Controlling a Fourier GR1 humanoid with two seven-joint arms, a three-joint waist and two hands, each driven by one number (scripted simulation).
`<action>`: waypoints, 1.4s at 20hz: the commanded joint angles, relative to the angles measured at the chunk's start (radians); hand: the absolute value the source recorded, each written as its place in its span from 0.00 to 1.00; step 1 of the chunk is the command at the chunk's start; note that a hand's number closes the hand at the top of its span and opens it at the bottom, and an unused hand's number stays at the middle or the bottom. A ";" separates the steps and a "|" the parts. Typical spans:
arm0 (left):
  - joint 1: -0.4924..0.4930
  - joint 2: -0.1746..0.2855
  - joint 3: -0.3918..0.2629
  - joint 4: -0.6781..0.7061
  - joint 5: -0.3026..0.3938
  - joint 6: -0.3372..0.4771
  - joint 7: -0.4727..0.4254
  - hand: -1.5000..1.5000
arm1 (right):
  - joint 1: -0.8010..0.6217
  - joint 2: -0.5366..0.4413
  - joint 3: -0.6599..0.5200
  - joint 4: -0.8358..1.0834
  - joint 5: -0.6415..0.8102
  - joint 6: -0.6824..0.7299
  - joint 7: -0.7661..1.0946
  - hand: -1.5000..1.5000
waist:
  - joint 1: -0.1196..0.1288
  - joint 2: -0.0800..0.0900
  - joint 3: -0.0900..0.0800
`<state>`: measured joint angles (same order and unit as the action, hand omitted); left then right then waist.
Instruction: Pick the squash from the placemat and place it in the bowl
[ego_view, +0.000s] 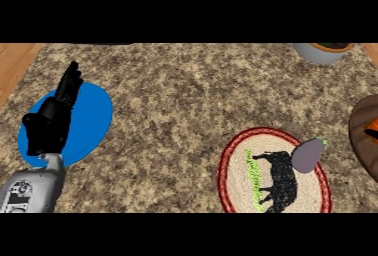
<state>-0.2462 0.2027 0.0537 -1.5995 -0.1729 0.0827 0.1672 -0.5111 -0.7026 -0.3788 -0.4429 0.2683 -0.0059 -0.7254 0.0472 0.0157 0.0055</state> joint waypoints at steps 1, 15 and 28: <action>0.008 -0.014 -0.012 -0.018 -0.014 0.012 0.012 0.50 | -0.045 -0.037 -0.059 0.126 -0.045 0.069 -0.116 0.00 | -0.010 -0.002 0.000; -0.007 -0.005 0.035 0.036 0.008 0.007 -0.011 0.50 | 0.053 -0.313 -0.183 0.282 -0.166 0.540 -0.198 0.00 | -0.039 -0.004 0.001; 0.023 0.003 0.039 0.004 -0.017 0.023 -0.006 0.50 | 0.271 -0.267 -0.165 0.176 -0.203 0.672 -0.358 0.00 | -0.062 -0.013 0.002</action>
<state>-0.2186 0.1960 0.0793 -1.6099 -0.1827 0.0987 0.1699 -0.3006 -0.9906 -0.5420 -0.2577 0.0800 0.4631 -0.8740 -0.0070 0.0034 0.0076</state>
